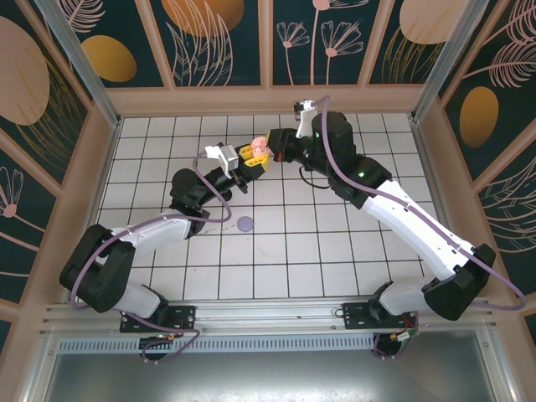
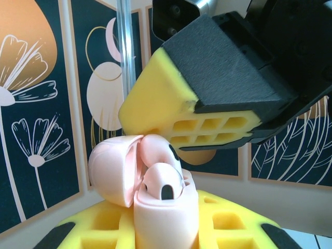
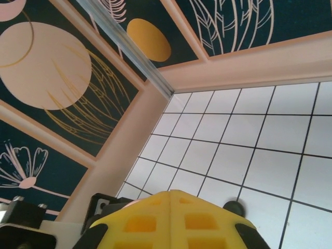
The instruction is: Insert the wireless bluetooth earbuds into the charging case
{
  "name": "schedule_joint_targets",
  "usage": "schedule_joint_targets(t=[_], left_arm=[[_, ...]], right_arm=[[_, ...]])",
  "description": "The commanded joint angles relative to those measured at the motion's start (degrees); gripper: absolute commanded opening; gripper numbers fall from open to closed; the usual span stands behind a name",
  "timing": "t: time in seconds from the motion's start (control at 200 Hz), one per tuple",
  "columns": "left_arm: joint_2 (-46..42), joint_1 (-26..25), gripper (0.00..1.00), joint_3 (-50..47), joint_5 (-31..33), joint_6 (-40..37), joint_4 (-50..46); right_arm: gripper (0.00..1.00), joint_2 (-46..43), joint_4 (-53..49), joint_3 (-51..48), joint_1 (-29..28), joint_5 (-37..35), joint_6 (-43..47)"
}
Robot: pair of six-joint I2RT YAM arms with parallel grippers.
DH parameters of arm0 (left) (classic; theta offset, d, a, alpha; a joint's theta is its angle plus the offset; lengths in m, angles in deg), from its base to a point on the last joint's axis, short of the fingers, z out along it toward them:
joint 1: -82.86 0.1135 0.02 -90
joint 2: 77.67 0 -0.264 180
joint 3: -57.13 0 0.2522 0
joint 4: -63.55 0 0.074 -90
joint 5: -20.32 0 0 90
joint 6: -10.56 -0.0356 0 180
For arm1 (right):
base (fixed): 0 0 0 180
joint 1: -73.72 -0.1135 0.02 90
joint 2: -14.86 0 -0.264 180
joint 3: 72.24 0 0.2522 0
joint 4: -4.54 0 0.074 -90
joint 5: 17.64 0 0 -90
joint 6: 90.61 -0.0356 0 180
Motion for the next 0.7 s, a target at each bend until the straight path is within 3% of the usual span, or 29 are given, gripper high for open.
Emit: schedule_joint_targets(t=[0.0, 0.415, 0.696], left_arm=[[-1.04, -0.4, 0.0, 1.27, -0.24, 0.37, 2.32], [-1.04, -0.44, 0.0, 0.89, -0.82, 0.07, 2.23], [-0.69, -0.37, 0.0, 0.41, -3.65, -1.89, 0.12]], right_arm=[[0.05, -1.85, -1.93, -1.07, -2.45, 4.06, -1.35], [0.07, -3.87, -4.17, 2.04, -0.93, -1.83, 0.12], [0.07, 5.75, -15.1, 15.83, 2.54, 0.25, 4.58]])
